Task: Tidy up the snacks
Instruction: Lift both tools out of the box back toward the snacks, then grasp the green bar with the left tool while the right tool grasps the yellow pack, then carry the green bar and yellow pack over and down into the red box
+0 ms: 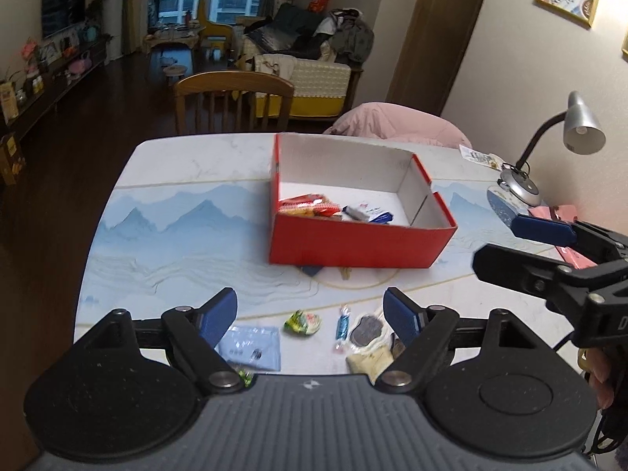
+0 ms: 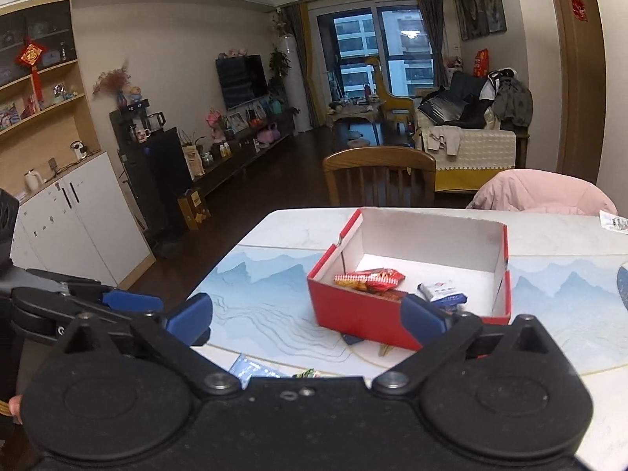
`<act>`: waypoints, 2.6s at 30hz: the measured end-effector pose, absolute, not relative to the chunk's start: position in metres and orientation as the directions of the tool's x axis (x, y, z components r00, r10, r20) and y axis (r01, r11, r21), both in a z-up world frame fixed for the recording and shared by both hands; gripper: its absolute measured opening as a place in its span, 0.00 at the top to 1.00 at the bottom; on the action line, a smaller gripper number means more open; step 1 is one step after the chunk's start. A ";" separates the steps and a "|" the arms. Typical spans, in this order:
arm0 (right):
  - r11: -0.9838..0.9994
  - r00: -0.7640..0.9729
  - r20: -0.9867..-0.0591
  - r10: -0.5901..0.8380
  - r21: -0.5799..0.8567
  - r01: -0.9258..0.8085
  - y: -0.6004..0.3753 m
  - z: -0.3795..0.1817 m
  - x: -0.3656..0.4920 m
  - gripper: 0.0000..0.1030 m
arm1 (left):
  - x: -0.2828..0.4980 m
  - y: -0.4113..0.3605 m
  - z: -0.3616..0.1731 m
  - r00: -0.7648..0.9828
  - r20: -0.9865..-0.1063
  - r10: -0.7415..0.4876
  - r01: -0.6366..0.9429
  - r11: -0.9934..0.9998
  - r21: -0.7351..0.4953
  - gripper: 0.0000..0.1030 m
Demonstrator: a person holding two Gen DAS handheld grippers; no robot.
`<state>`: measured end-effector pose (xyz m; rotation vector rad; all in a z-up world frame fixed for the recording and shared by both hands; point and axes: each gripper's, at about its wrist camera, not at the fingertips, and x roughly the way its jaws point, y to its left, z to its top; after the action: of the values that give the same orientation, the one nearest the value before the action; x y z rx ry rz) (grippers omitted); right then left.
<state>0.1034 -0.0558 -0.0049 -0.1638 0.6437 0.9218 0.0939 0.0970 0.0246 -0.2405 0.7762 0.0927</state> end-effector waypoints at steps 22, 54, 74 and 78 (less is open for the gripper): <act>0.654 0.377 -0.767 0.519 0.072 -0.753 -0.071 -0.122 0.070 0.02 | 0.065 0.126 -0.089 0.540 -0.842 -0.007 -0.228 0.961 -0.154 0.17; 0.587 0.216 -0.893 0.395 0.064 -0.807 -0.059 -0.194 0.083 0.58 | 0.093 0.122 -0.157 0.381 -0.924 0.038 -0.228 0.972 -0.054 0.54; 0.602 0.200 -0.872 0.447 0.128 -0.788 -0.084 -0.158 0.058 0.65 | 0.066 0.122 -0.148 0.370 -0.929 -0.033 -0.305 0.940 -0.155 0.56; 0.615 0.228 -0.856 0.464 0.126 -0.779 -0.087 -0.147 0.055 0.65 | 0.062 0.117 -0.138 0.386 -0.921 -0.043 -0.295 0.941 -0.168 0.57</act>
<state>0.0551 -0.0866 -0.1474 -0.3632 1.0214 0.8819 0.0624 0.1173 -0.1385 -0.3287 1.1689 0.1638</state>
